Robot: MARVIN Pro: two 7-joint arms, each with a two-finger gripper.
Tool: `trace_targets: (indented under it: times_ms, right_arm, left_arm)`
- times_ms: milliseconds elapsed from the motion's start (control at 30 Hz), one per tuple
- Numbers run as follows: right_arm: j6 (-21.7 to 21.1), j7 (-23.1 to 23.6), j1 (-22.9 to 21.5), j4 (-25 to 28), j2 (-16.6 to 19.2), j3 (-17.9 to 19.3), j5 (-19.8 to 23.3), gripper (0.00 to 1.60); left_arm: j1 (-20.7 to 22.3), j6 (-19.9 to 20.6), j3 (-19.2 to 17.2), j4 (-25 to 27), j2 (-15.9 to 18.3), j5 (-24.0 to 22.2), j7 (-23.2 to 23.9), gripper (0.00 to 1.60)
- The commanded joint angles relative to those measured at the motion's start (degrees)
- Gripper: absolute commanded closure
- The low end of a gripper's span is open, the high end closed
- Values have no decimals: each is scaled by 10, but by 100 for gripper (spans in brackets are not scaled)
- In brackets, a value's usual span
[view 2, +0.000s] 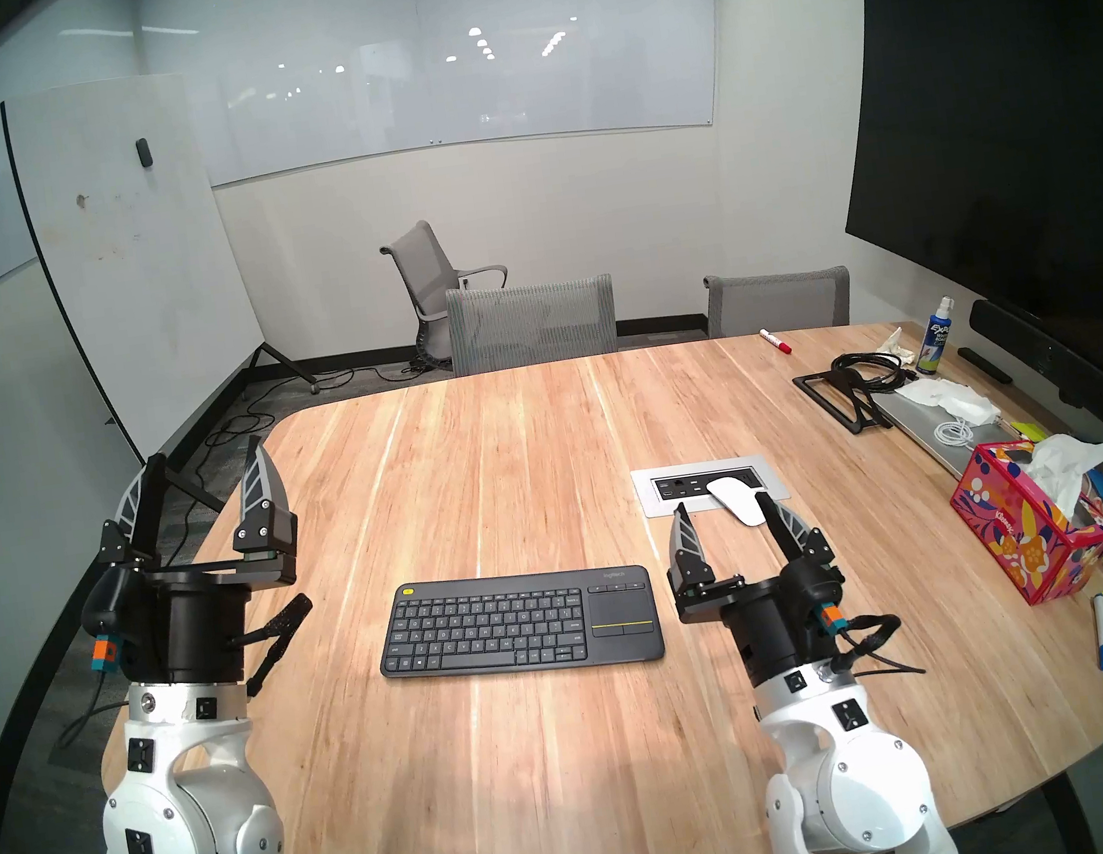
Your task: Put the mouse beside the keyboard
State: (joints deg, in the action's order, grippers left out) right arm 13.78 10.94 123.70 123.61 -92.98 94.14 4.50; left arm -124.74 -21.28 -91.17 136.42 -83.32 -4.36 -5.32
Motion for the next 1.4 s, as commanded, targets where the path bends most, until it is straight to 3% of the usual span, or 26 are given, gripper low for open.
trace_targets:
  times_ms: [0,567,1367]
  right_arm:
    - [10,2,-4,0,8,9,-8,0]
    - [7,3,-82,-64,26,53,-18,0]
    - [10,39,-157,-144,78,114,7,0]
  left_arm:
    - [0,-1,0,9,-1,0,-1,0]
    - [1,-1,0,9,-1,0,0,0]
    - [1,-1,-1,9,-1,0,0,0]
